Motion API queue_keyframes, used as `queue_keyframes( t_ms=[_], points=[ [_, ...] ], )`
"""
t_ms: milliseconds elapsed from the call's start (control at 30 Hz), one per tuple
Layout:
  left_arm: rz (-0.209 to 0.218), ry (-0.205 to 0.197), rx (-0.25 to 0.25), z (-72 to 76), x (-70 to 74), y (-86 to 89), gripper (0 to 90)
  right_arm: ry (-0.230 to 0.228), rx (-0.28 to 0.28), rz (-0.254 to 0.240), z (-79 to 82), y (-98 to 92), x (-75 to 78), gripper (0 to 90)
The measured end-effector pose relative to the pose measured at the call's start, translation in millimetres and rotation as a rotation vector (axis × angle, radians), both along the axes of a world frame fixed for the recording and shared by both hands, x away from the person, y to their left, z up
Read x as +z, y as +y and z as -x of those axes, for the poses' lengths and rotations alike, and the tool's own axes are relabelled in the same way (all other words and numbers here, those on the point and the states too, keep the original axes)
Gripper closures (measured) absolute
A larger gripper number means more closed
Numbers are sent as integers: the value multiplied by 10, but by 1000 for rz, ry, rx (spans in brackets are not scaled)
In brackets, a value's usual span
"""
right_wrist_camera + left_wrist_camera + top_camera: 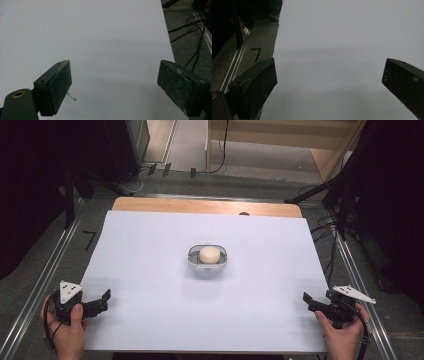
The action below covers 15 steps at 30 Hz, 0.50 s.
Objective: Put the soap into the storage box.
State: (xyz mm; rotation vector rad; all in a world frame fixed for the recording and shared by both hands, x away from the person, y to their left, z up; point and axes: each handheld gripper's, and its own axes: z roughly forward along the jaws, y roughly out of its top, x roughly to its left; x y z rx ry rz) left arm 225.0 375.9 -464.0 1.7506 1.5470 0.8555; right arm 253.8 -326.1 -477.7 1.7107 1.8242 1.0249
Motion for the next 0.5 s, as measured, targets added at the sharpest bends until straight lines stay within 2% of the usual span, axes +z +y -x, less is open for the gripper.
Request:
queue_keyframes(
  t_ms=[267, 433, 500],
  points=[
    [0, -4, 2, 2, -1, -3, 3, 8, -33, 13, 125, -164, -41, 125],
    [3, -2, 3, 1, -1, 1, 3, -3, -37, -47, 191, -192, -77, 128],
    [4, -4, 4, 2, -1, 0, 3, -3, -48, -23, 193, -163, -80, 128]
  ],
)
